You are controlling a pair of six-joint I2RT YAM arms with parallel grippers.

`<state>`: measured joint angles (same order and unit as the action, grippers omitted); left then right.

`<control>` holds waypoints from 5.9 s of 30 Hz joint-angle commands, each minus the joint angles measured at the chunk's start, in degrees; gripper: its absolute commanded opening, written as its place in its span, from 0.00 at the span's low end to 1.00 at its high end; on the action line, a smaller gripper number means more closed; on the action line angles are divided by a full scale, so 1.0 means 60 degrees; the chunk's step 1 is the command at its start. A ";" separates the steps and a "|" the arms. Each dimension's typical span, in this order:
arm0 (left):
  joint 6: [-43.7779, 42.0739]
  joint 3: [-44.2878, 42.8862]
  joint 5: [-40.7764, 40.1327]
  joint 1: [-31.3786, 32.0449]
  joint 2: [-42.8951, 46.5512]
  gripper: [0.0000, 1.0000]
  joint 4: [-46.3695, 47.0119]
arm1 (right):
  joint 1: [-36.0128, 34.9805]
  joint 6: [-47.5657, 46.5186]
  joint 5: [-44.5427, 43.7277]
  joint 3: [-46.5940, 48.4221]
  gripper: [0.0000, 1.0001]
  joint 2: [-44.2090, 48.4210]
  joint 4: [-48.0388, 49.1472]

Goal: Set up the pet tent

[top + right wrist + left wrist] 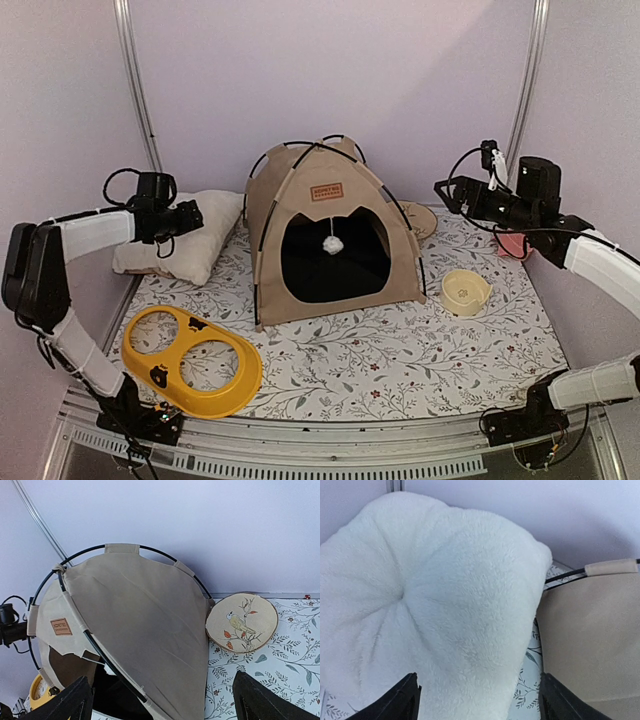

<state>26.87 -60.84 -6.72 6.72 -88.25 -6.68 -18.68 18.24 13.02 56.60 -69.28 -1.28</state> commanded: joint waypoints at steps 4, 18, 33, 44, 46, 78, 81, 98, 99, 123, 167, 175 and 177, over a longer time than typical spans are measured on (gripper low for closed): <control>-0.0536 -0.2438 -0.0063 -0.0068 -0.2935 0.89 -0.1238 | 0.0010 0.0226 0.0232 -0.0713 0.99 0.1561 -0.0586; -0.1027 -0.3185 -0.0243 -0.0290 -0.2283 0.00 -0.1478 | 0.0021 0.0091 0.0685 -0.0839 0.99 0.2281 -0.1052; -0.0977 -0.3764 0.1528 0.0119 0.2417 0.00 -0.1592 | -0.0688 0.0076 0.1279 -0.0291 0.99 0.1812 -0.0539; -0.0481 -0.4927 0.3001 0.4511 0.3979 0.00 -0.0276 | -0.1179 -0.0187 0.1054 0.0182 0.99 0.1969 -0.0630; -0.0521 -0.4908 0.3168 0.5731 0.3870 0.00 0.0252 | -0.1187 -0.0187 0.0809 0.0201 0.99 0.2195 -0.0790; 0.4317 0.1216 0.3124 0.7291 0.1188 0.26 0.2033 | -0.1809 -0.0946 0.1468 -0.4532 0.99 0.3961 -0.0355; 0.3522 0.0831 0.3261 0.7299 0.1602 0.48 0.1930 | -0.1985 -0.0967 0.1361 -0.4902 0.99 0.3501 0.0781; 0.1469 0.0225 0.2372 0.7345 0.4688 0.69 -0.2231 | -0.3275 -0.2303 0.1422 -0.4014 0.96 -0.0134 0.4026; 0.1498 0.0329 0.2194 0.7422 0.5040 0.69 -0.2623 | -0.3276 -0.2366 0.1253 -0.3924 0.96 -0.0314 0.4031; 0.4393 0.4777 -0.1149 1.0535 0.5108 0.74 0.0026 | -0.3888 -0.2776 0.0703 -0.0612 0.26 -0.3008 0.1698; 0.4974 0.0266 0.0700 1.0405 -0.1343 0.00 0.2848 | -0.5335 0.2628 0.3568 -0.5183 0.92 0.1400 0.2395; 0.5147 -0.0028 0.0917 1.0301 -0.1933 0.00 0.2841 | -0.4969 0.3134 0.4230 -0.5860 0.95 0.1519 0.3230; 0.5209 -0.0071 0.0990 1.0243 -0.2028 0.00 0.2944 | -0.4963 0.3070 0.4183 -0.5829 0.95 0.1501 0.3073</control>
<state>57.01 -59.79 -0.01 70.13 -98.52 7.20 -47.48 34.37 29.56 22.39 -61.17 14.98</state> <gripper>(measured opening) 0.013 0.951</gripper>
